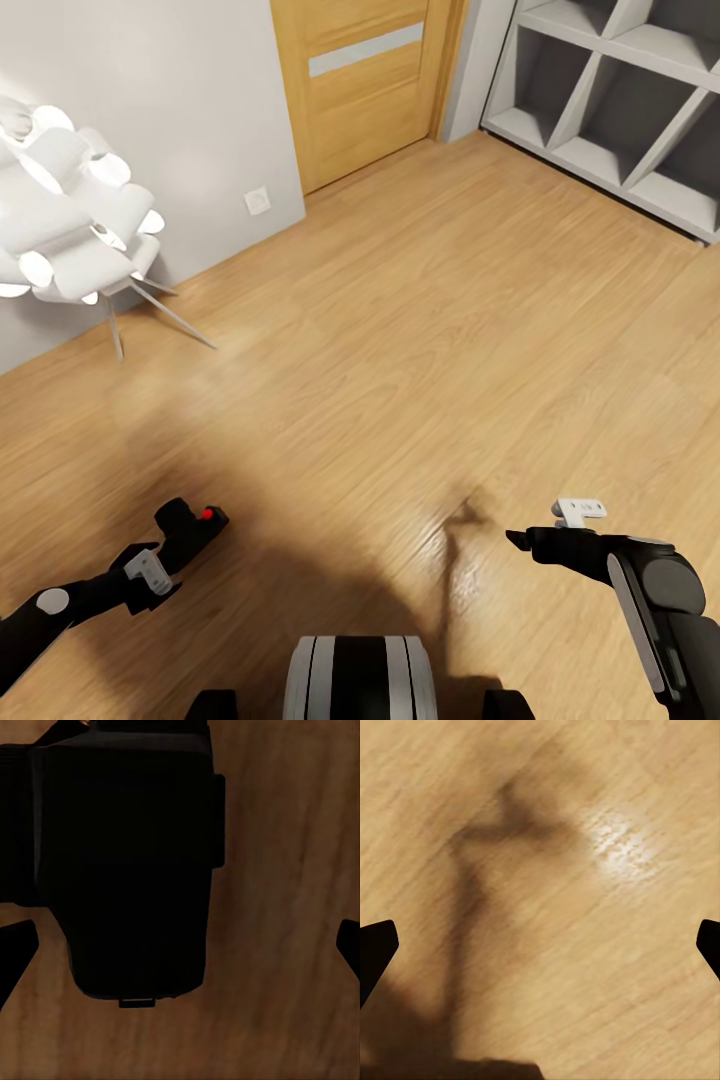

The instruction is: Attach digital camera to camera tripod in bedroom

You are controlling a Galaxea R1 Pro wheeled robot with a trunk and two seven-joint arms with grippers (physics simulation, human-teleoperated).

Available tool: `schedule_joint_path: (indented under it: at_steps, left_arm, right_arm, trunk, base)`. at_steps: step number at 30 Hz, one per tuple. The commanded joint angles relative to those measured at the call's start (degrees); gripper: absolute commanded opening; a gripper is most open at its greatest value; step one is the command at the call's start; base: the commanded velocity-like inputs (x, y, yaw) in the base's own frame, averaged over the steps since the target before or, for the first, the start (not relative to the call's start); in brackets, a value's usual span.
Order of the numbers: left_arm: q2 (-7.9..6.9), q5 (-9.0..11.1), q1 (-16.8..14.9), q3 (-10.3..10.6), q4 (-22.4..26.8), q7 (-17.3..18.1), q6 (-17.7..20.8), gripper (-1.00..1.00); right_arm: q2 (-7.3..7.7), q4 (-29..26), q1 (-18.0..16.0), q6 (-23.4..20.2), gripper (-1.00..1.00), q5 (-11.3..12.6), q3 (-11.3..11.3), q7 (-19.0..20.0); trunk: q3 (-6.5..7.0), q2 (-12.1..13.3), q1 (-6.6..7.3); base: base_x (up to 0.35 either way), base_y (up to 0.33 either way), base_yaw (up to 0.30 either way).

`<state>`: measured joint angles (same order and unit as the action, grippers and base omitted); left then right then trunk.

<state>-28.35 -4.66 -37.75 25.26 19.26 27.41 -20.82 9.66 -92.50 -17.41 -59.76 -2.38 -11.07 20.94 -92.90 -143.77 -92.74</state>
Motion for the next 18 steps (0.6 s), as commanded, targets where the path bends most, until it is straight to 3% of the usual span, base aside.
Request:
schedule_joint_path:
  at_steps: [1, 18]
  left_arm:
    - [-0.01, -0.5, 0.0, -0.1, 0.0, 0.0, -0.3, 1.00]
    - [-0.24, -0.6, -0.1, -0.1, 0.3, -0.1, -0.4, 1.00]
  right_arm:
    - [0.00, 0.0, 0.0, -0.2, 1.00, -0.3, 0.0, 0.3]
    - [0.00, 0.0, 0.0, -0.2, 1.00, -0.3, 0.0, 0.3]
  trunk:
    - [-0.06, 0.0, 0.01]
    - [-0.19, 0.0, 0.01]
  base:
    - [0.000, 0.000, 0.000]
    - [0.000, 0.000, 0.000]
